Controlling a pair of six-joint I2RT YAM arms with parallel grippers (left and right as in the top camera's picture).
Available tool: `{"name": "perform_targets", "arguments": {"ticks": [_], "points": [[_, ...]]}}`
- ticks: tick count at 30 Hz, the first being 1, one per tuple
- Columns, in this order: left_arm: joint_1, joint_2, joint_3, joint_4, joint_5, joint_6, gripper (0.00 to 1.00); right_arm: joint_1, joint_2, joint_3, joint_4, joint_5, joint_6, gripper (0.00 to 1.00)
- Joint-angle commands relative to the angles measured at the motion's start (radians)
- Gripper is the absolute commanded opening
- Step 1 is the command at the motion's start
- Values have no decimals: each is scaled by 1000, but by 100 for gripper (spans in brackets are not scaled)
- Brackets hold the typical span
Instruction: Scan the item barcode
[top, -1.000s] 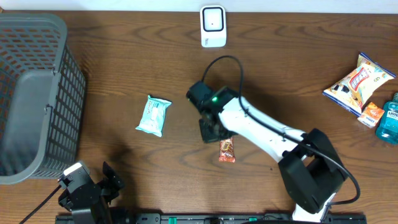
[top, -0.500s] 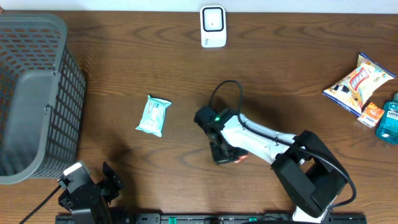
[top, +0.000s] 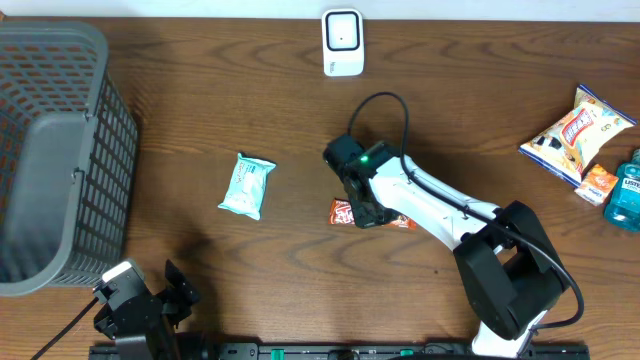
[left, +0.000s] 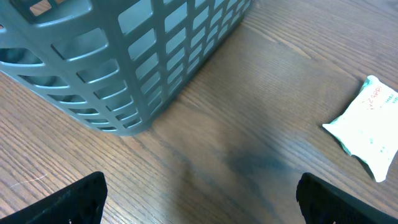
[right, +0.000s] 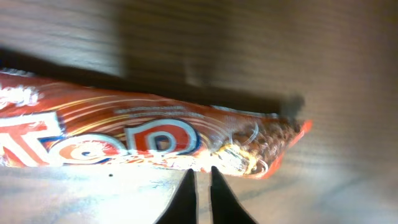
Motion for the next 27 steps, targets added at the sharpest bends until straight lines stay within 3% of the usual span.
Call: {"name": "perform_targets", "arguments": {"ticks": [1, 4, 8, 16, 18, 20, 22, 24, 27], "points": [[2, -1, 10, 0, -9, -9, 97, 17, 2, 14, -5, 46, -251, 6], [2, -1, 10, 0, -9, -9, 97, 19, -7, 18, -10, 97, -278, 4], [2, -1, 10, -1, -9, -9, 97, 18, -88, 28, -25, 105, -290, 8], [2, -1, 10, 0, -9, -9, 97, 18, -477, 20, -112, 30, -289, 14], [2, -1, 10, 0, -9, -9, 97, 18, -572, -22, -82, 27, -291, 33], [2, -1, 10, 0, -9, -9, 97, 16, -646, -95, -19, 46, -312, 69], [2, -1, 10, 0, -9, -9, 97, 9, -692, -188, 106, 64, -334, 85], [2, -1, 10, 0, -9, -9, 97, 1, -706, -291, 267, 61, -357, 96], [2, -1, 10, 0, -9, -9, 97, 1, -682, -420, 450, 5, -509, 99]]}}
